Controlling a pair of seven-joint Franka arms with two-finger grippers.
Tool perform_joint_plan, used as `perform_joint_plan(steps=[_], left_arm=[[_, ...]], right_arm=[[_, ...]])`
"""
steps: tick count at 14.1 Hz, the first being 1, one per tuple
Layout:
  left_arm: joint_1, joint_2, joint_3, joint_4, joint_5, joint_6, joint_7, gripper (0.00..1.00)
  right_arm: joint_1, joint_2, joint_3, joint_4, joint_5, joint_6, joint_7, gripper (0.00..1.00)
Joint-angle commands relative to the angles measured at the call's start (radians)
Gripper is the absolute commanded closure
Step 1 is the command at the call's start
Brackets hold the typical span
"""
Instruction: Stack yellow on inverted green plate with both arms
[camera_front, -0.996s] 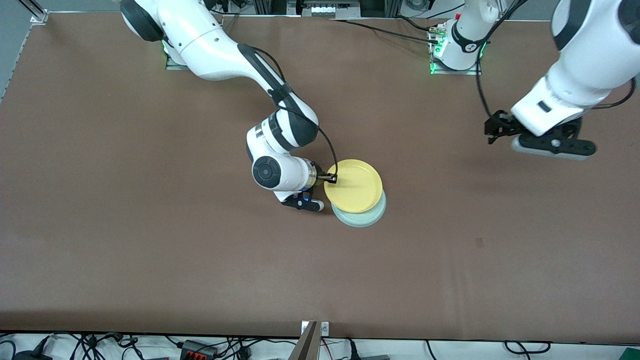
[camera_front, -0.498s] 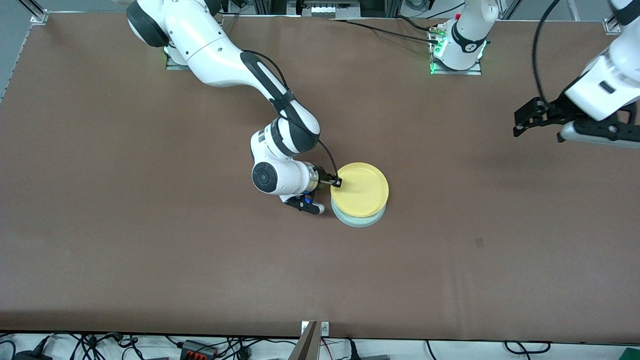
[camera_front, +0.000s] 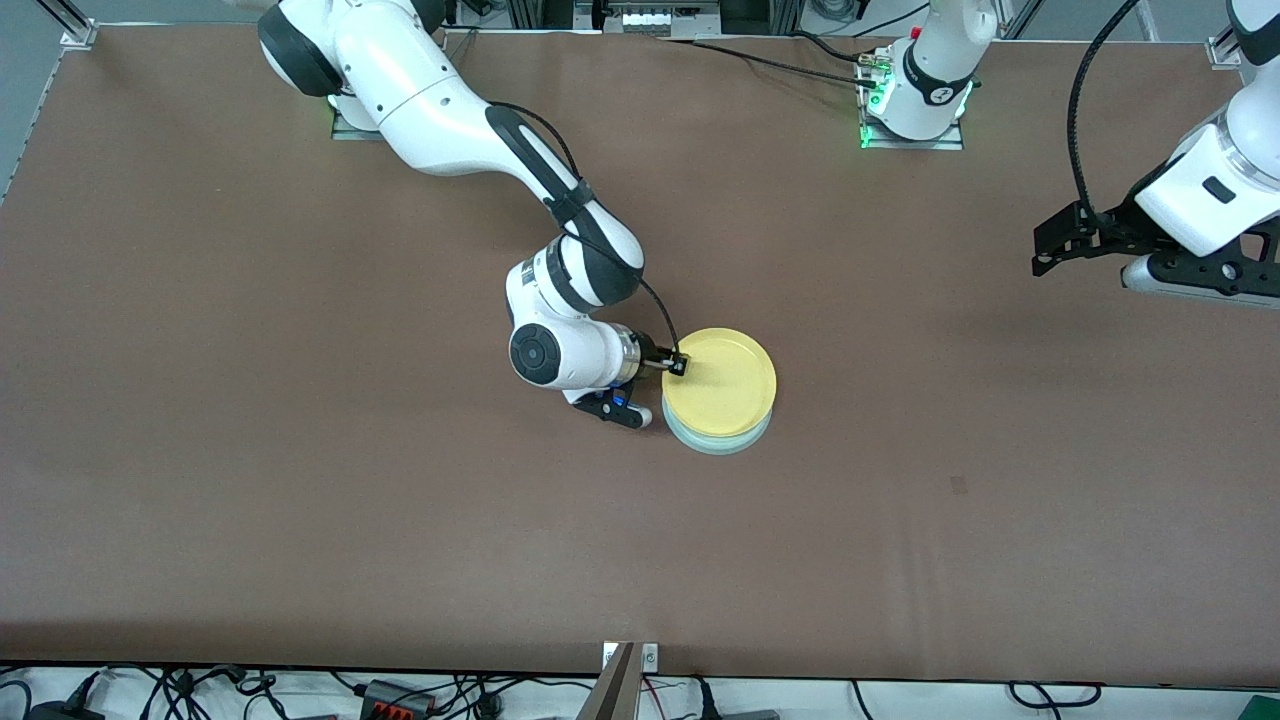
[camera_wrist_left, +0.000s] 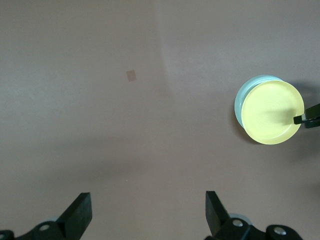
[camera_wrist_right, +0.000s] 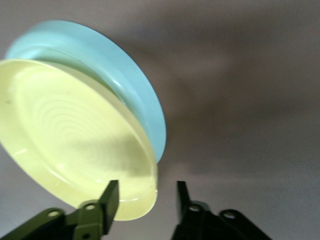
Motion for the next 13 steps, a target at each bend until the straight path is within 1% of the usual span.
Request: perform_joint_plan(steps=[1,3,5,6,7,9,11,13], left_arm=[[-0.003,-0.006,-0.012,0.014,0.027,-0.006,0.013,0.0],[-0.002,-0.006,-0.033,0.014,0.025,-0.004,0.011,0.0],[-0.002,-0.006,-0.038,0.014,0.024,-0.003,0.01,0.0],[0.001,-0.006,-0.04,0.014,0.019,-0.001,0.008,0.0],[0.009,-0.007,-0.038,0.009,0.013,0.0,0.008,0.0],[0.011,-0.017,-0.038,-0.006,0.01,0.005,0.008,0.0],[0.009,-0.033,-0.038,-0.028,0.011,0.01,0.008,0.0],[0.011,-0.049,-0.037,-0.048,0.011,0.014,0.007,0.0]], right_arm=[[-0.023,-0.065,-0.044,0.015,-0.031,-0.122,0.021,0.0],[-0.048,-0.149,-0.081,0.014,-0.034,-0.182,0.011,0.0],[-0.08,-0.182,-0.113,0.014,-0.034,-0.26,0.008,0.0],[-0.103,-0.215,-0.133,0.014,-0.035,-0.297,0.008,0.0],[-0.119,-0.241,-0.152,0.014,-0.055,-0.342,0.008,0.0],[-0.155,-0.269,-0.164,0.014,-0.104,-0.406,-0.027,0.0],[-0.198,-0.286,-0.166,0.014,-0.162,-0.411,-0.084,0.0],[-0.212,-0.311,-0.175,0.014,-0.291,-0.413,-0.142,0.0]])
